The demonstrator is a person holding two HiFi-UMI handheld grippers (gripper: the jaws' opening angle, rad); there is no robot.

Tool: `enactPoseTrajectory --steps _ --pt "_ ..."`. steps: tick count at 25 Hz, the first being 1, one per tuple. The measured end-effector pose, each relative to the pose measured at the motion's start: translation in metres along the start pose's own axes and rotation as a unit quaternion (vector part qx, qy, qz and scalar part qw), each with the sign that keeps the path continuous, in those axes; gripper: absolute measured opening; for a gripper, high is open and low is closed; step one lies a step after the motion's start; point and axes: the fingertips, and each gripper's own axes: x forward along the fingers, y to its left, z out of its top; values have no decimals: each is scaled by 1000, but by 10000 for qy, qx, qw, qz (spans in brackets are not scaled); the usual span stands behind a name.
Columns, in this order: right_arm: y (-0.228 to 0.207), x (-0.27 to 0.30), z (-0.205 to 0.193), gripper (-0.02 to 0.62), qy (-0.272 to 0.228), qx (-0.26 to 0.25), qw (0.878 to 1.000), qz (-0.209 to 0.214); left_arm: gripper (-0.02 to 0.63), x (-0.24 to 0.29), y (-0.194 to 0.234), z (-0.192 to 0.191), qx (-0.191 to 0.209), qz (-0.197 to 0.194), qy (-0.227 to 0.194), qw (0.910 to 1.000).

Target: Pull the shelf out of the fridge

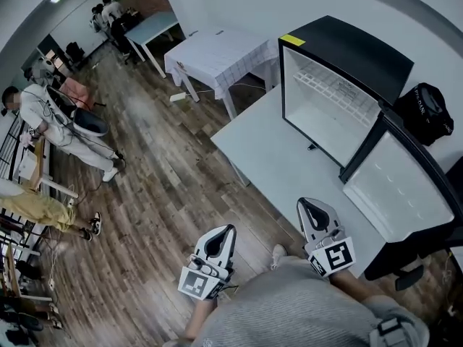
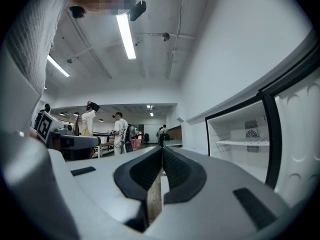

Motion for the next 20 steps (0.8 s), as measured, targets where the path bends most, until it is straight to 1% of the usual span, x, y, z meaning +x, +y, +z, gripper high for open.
enactPoseTrajectory --steps 3,6,9,12,15,20 --pt "-20 18 -3 14 49 77 9998 -197 11 29 24 2 -44 -198 -55 9998" --pt "-35 26 0 13 12 79 9990 -440 11 59 35 3 -40 -489 31 9988" --pt "-45 30 5 13 -64 143 9977 -657 11 91 36 2 -29 -947 32 9955" --pt "-61 32 7 13 -124 114 9945 -1033 11 120 37 -7 -33 -1370 126 9905" --pt "-78 34 8 14 -172 56 9887 -1490 11 147 43 -14 -149 -1813 164 9832" --pt "-98 45 5 14 -161 -24 9720 -2343 11 191 60 -22 -290 -2646 176 9638"
